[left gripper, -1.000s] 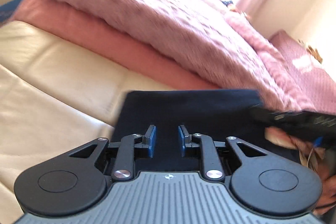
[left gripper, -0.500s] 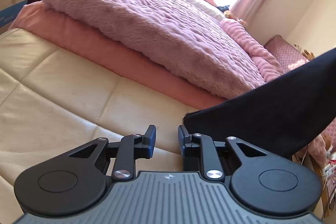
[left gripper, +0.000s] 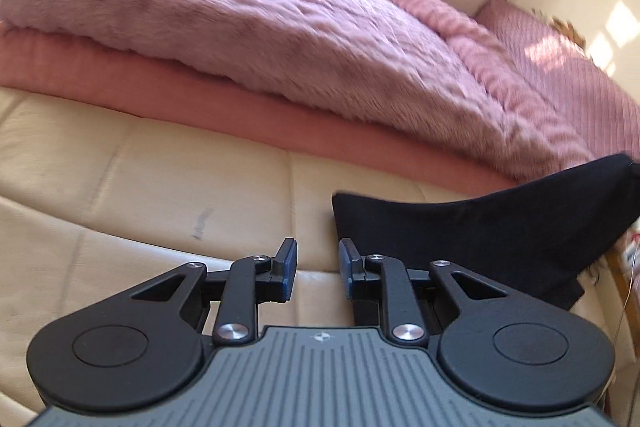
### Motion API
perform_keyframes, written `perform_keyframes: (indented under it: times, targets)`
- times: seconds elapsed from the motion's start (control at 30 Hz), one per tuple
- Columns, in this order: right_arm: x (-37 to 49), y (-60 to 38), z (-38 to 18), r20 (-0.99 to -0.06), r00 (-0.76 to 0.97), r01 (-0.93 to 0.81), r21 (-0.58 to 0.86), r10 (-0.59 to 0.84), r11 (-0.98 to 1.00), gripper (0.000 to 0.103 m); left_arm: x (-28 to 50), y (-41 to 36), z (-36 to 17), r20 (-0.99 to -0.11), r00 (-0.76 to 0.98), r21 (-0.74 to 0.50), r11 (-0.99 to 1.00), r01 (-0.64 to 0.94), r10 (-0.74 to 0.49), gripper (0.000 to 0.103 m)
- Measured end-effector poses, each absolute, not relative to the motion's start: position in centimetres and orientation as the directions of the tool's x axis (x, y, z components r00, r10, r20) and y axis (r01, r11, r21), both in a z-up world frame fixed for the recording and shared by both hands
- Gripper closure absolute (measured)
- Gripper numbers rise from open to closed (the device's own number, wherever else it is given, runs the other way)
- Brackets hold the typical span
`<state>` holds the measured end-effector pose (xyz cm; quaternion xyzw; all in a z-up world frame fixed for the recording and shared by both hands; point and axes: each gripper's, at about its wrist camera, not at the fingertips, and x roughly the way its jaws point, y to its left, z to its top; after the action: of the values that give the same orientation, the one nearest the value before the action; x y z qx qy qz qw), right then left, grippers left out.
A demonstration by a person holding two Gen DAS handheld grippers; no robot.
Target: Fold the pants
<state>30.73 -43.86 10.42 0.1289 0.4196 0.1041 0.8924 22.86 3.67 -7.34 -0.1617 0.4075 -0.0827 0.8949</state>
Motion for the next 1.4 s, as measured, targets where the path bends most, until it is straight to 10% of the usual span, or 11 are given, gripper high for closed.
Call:
perform_keyframes:
  times: [0.37,0.83,1.27,1.4]
  targets:
    - [32.6,-52.0,-8.4,-0.831,0.536,0.137,0.258,0.147,0.956,0.103,25.8,-2.7,-10.3,-0.784,0.550,-0.274,0.956,0.106,-0.286,0.078]
    - [32.5,-48.6,0.4,-0.740,0.673,-0.052,-0.015,0.024,0.999,0.103,28.0,-2.7,-10.1,-0.789,0.555,-0.255,0.962,0.094,-0.263,0.079]
    - [37.0,-51.1,-12.0,-0.824,0.551,0.065,-0.114,-0.131,0.991,0.103,30.8,-4.1,-11.9,-0.801,0.541,-0.262,0.962,0.071,-0.258,0.078]
    - [37.6,-50.8,-12.1,-0.828,0.544,0.043,-0.134,-0.136,0.990,0.103,31.4,-2.0,-13.4,-0.792,0.542,-0.353,0.935,-0.032,-0.281,0.061]
